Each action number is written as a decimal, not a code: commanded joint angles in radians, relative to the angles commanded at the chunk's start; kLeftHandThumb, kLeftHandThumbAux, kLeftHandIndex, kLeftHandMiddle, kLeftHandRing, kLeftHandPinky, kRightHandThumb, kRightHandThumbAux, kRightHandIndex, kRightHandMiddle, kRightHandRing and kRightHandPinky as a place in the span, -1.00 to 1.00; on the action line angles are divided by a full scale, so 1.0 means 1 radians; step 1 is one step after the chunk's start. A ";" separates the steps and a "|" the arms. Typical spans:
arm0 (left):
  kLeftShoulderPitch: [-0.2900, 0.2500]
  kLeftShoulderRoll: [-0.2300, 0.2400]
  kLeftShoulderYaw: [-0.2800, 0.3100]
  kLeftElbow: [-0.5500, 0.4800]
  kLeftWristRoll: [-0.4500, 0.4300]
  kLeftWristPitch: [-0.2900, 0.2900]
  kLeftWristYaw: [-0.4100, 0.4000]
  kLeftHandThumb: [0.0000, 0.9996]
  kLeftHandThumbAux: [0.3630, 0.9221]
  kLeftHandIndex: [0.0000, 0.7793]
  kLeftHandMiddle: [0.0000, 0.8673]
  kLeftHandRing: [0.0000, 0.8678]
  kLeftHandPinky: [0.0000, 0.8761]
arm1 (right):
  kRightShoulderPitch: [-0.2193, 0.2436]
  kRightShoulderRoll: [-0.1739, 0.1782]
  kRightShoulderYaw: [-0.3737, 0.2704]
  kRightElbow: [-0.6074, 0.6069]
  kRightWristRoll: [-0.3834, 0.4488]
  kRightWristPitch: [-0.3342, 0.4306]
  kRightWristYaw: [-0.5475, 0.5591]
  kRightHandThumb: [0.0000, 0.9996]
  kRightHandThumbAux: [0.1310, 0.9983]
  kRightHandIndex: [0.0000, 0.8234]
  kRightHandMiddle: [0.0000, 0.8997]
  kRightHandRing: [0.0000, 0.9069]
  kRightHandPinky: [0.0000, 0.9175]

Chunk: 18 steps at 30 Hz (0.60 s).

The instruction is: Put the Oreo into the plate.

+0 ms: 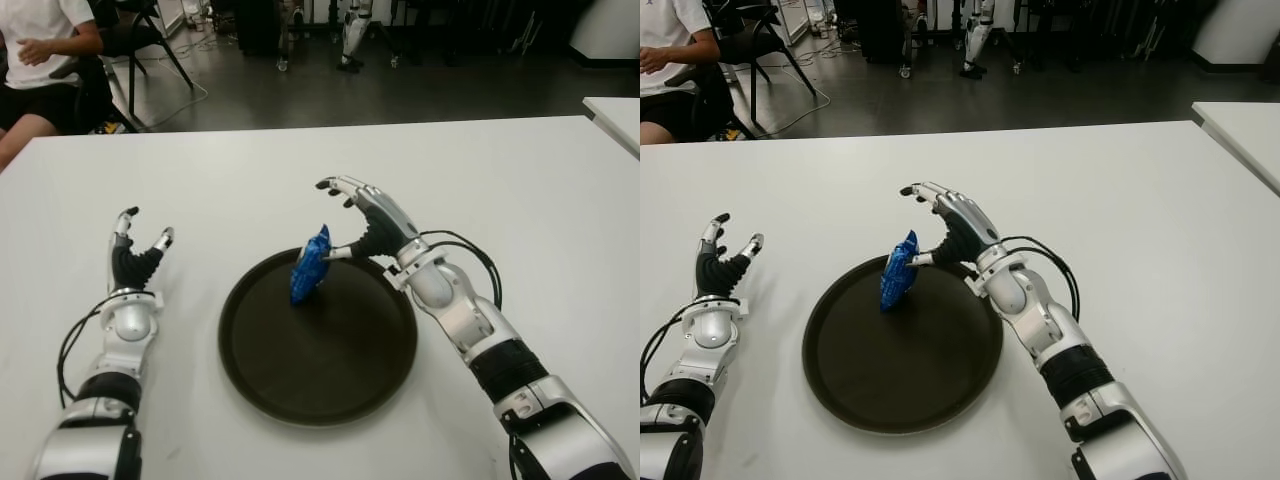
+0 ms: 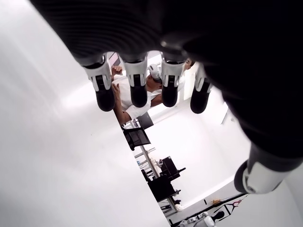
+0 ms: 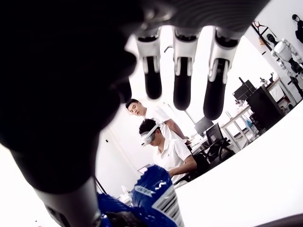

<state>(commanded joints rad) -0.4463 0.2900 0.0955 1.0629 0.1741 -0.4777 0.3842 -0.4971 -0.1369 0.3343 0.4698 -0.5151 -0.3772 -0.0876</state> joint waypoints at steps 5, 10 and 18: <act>0.000 0.002 -0.004 -0.001 0.007 0.003 0.007 -1.00 -0.19 -1.00 -1.00 -1.00 -1.00 | -0.001 -0.002 -0.001 0.007 0.003 -0.014 -0.004 -1.00 0.70 -0.50 -0.58 -0.50 -0.25; 0.002 0.001 -0.002 -0.003 0.004 0.004 0.006 -1.00 -0.19 -1.00 -1.00 -1.00 -1.00 | -0.002 -0.001 -0.002 0.010 -0.005 -0.013 -0.017 -1.00 0.69 -0.50 -0.56 -0.50 -0.27; 0.005 -0.001 -0.002 -0.011 -0.001 0.000 -0.009 -1.00 -0.23 -1.00 -1.00 -1.00 -1.00 | -0.007 0.000 -0.002 0.018 -0.004 -0.007 -0.028 -1.00 0.70 -0.46 -0.54 -0.47 -0.23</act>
<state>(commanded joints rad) -0.4408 0.2889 0.0935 1.0523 0.1727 -0.4779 0.3754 -0.5039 -0.1365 0.3323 0.4881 -0.5194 -0.3840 -0.1160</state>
